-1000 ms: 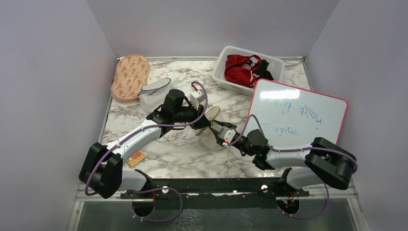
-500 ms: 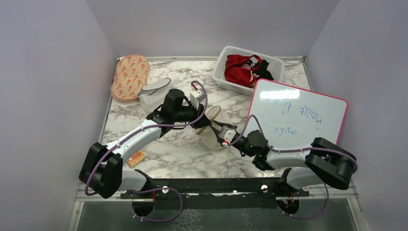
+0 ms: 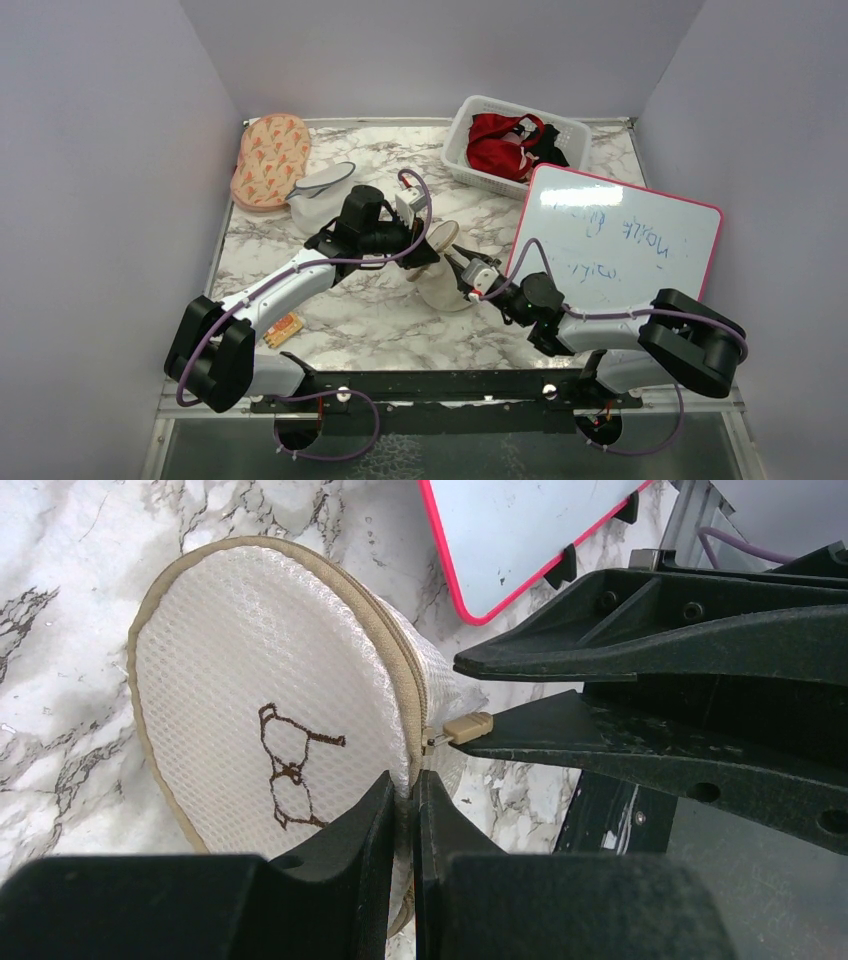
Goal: Unzip the laundry bag and remove the bra
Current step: Unzip the laundry bag at the center of the board.
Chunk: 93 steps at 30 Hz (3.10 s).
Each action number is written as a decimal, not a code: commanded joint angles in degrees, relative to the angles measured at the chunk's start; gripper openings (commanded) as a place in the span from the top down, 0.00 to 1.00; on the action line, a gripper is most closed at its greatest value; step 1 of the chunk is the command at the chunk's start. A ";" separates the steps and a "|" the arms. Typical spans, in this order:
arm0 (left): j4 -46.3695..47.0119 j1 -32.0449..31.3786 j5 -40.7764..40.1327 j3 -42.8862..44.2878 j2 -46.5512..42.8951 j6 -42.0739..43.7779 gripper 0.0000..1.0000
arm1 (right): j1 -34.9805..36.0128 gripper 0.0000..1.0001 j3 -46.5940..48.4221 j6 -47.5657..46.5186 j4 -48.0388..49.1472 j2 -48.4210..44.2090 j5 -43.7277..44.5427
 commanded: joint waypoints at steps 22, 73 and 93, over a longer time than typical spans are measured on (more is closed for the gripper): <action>-0.04 -0.04 2.54 -0.12 0.30 0.14 1.00 | -0.14 0.81 2.40 -0.20 2.84 2.86 -1.41; -1.62 -7.16 -17.94 -15.82 -26.40 39.99 0.72 | -5.84 0.99 8.04 23.13 -17.85 -1.90 -13.79; -3.92 -7.19 -21.88 -8.14 -18.91 -1.07 0.41 | -5.76 0.99 7.89 23.87 -16.72 -1.22 -15.63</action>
